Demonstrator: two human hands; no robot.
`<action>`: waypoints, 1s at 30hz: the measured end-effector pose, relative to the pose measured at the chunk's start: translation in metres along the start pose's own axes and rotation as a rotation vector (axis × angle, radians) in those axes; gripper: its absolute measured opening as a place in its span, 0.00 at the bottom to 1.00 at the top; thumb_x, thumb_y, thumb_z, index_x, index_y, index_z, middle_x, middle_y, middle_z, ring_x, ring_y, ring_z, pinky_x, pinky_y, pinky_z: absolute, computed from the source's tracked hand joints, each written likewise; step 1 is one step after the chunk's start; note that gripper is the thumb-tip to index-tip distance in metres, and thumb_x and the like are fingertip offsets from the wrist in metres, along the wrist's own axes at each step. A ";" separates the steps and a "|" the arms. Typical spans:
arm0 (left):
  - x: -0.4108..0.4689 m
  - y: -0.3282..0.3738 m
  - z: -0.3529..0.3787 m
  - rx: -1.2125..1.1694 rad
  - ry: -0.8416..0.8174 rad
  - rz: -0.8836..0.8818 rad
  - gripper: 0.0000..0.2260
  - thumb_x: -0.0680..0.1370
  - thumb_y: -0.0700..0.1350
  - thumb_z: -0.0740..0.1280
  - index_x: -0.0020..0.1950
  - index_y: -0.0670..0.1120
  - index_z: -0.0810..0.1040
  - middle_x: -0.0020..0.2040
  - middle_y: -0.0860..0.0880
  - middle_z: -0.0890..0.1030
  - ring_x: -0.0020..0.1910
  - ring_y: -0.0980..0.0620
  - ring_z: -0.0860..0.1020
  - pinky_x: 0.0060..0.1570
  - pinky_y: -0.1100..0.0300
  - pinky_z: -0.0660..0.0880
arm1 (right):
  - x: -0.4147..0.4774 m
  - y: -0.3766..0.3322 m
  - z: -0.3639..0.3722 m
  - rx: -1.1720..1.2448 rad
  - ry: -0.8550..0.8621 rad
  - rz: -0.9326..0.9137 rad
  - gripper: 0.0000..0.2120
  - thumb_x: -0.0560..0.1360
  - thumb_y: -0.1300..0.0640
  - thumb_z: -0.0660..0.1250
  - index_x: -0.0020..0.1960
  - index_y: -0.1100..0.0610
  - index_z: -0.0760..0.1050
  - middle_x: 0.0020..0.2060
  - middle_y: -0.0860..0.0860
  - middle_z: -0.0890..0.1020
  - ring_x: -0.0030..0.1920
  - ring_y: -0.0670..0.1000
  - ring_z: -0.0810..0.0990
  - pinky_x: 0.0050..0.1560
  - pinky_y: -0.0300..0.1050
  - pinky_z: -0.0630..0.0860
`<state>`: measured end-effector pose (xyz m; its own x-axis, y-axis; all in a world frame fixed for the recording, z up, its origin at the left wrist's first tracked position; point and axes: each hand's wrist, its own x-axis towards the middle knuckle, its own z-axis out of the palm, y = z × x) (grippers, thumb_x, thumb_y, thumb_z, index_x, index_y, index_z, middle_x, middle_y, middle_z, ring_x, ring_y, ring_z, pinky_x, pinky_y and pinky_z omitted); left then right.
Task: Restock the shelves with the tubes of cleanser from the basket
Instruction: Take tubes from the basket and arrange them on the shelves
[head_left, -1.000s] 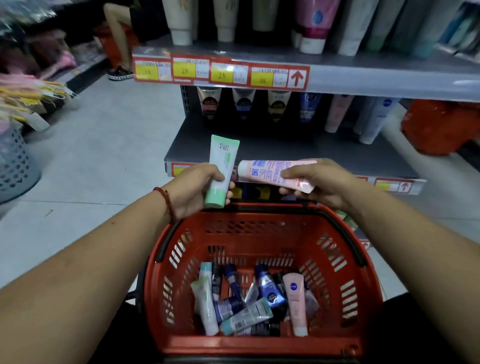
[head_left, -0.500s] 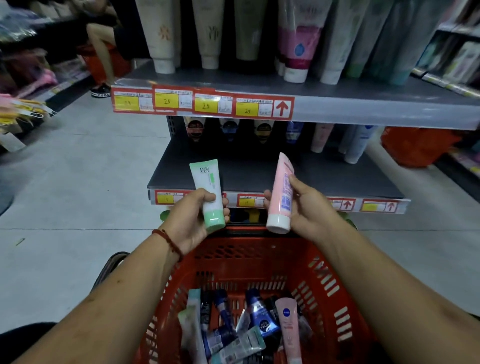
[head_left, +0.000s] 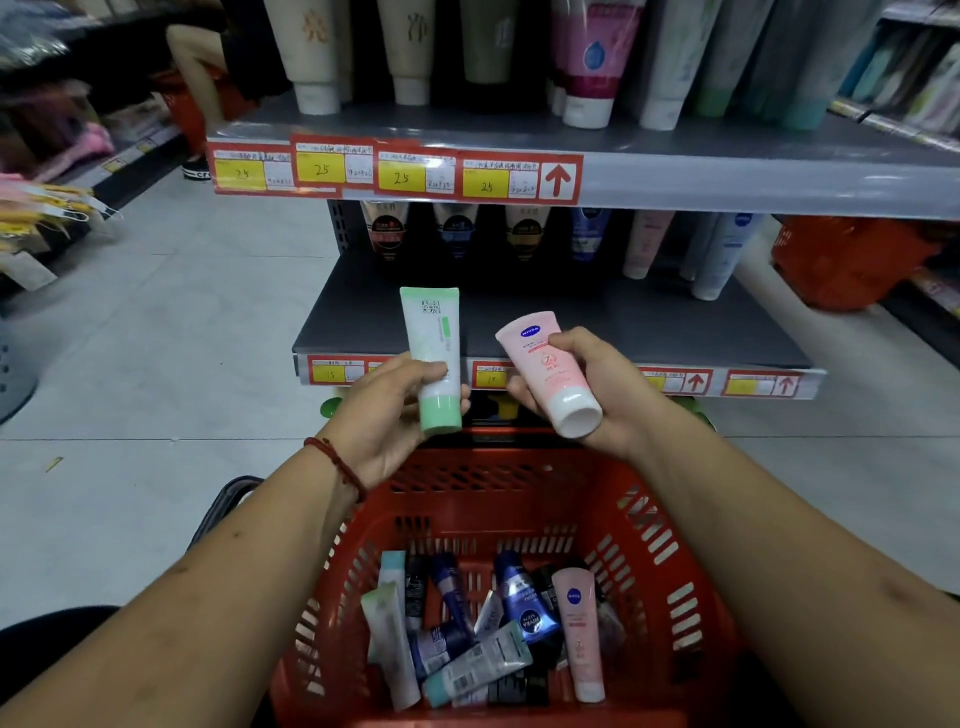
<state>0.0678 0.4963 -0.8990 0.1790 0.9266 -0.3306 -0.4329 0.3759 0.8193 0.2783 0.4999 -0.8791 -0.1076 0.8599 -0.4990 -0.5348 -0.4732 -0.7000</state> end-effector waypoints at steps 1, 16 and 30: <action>0.000 -0.001 -0.002 0.048 -0.005 0.010 0.14 0.79 0.37 0.67 0.65 0.38 0.76 0.54 0.36 0.82 0.49 0.42 0.83 0.43 0.55 0.84 | -0.001 0.000 -0.002 -0.024 -0.006 0.001 0.17 0.79 0.56 0.65 0.65 0.62 0.71 0.53 0.65 0.82 0.44 0.62 0.85 0.44 0.57 0.84; -0.004 -0.024 -0.003 0.363 -0.080 0.117 0.19 0.70 0.39 0.74 0.62 0.41 0.81 0.54 0.44 0.86 0.53 0.46 0.85 0.47 0.56 0.83 | -0.007 0.000 -0.035 -0.183 -0.080 -0.141 0.13 0.78 0.64 0.67 0.62 0.64 0.76 0.48 0.61 0.84 0.44 0.57 0.85 0.49 0.53 0.84; 0.081 -0.041 0.109 0.337 -0.137 0.270 0.17 0.73 0.36 0.73 0.62 0.38 0.80 0.53 0.44 0.87 0.49 0.48 0.86 0.43 0.59 0.82 | 0.032 -0.086 -0.115 -0.284 0.111 -0.554 0.18 0.74 0.65 0.74 0.63 0.61 0.77 0.54 0.59 0.86 0.52 0.58 0.86 0.47 0.51 0.85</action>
<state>0.1966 0.5558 -0.9088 0.2248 0.9737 -0.0377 -0.1722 0.0778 0.9820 0.4171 0.5454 -0.8937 0.2171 0.9741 -0.0632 -0.2409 -0.0093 -0.9705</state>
